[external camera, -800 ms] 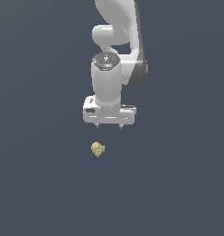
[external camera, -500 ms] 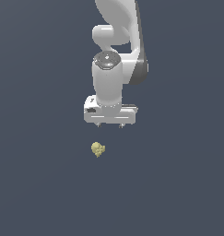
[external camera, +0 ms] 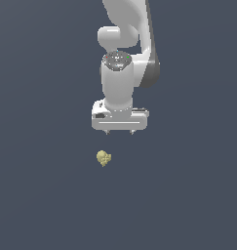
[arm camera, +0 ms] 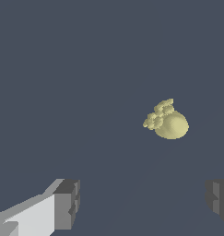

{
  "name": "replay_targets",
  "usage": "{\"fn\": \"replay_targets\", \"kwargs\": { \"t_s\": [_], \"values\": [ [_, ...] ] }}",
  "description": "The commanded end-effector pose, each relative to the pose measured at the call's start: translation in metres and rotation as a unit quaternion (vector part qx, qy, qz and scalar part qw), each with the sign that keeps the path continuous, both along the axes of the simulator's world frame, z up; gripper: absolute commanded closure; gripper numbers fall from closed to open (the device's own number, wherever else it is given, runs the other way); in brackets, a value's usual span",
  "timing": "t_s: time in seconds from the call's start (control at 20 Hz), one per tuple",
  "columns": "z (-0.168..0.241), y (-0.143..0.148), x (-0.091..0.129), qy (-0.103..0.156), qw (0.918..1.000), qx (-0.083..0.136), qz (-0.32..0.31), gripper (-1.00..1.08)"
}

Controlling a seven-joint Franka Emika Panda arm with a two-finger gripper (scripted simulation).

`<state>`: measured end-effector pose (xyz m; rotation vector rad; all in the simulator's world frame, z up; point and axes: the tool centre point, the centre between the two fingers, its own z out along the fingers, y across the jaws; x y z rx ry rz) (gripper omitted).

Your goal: Pick up the object and move it to a goal position.

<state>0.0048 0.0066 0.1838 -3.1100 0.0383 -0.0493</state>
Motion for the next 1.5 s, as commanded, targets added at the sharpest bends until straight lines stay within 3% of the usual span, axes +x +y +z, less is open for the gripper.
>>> {"fn": "replay_targets", "kwargs": {
  "t_s": [0.0, 0.4, 0.65, 1.05, 1.45],
  "values": [
    [-0.002, -0.002, 0.001, 0.001, 1.0000, 0.000, -0.006, -0.92],
    [-0.016, -0.014, 0.010, 0.005, 0.9979, 0.001, -0.065, -0.92],
    [-0.032, -0.028, 0.019, 0.010, 0.9917, 0.001, -0.128, -0.92],
    [-0.065, -0.056, 0.033, 0.017, 0.9682, -0.003, -0.250, -0.92],
    [-0.086, -0.073, 0.041, 0.020, 0.9466, -0.007, -0.322, -0.92]
  ]
}}
